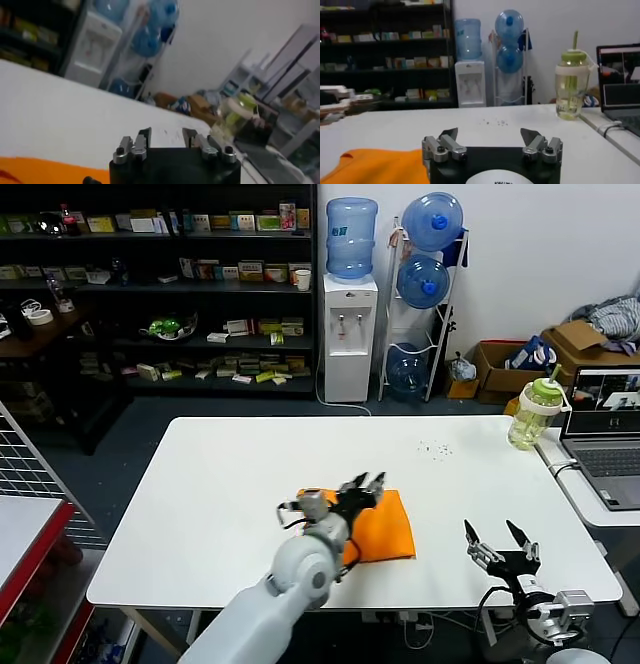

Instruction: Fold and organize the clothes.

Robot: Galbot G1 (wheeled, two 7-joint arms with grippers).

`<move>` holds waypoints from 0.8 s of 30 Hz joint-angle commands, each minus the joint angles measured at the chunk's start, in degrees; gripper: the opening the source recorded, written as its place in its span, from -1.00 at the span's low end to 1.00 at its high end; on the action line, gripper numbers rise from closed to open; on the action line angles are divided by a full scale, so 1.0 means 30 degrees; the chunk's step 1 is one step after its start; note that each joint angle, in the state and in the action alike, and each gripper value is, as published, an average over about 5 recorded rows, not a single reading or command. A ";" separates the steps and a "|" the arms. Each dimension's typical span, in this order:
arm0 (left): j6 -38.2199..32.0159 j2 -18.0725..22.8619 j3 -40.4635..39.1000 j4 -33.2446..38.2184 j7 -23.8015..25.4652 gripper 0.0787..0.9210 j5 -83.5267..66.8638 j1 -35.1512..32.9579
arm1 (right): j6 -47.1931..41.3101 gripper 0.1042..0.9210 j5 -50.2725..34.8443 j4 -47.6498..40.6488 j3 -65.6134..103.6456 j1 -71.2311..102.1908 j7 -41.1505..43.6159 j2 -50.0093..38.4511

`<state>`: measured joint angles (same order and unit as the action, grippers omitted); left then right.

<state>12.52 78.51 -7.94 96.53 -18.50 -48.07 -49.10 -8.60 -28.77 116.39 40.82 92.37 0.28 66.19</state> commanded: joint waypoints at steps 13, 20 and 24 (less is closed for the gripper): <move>-1.1744 -0.1855 1.3104 0.2967 1.0482 0.75 0.7949 -1.3507 | 0.8697 0.76 0.6972 -0.2772 0.1703 0.0303 0.4739 0.6732; -1.1167 -0.1499 1.3347 0.4170 1.0597 0.77 0.8124 -1.4160 | 0.9676 0.76 0.7460 -0.2594 0.2198 0.0636 0.4668 0.7708; -1.1129 -0.1239 1.3215 0.4068 1.0589 0.77 0.8626 -1.4307 | 0.9690 0.76 0.7511 -0.2345 0.2536 0.0624 0.4682 0.7876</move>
<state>-17.62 73.52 26.86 106.28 9.64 -26.17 -86.12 14.98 -11.02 109.43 46.59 93.62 12.82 84.01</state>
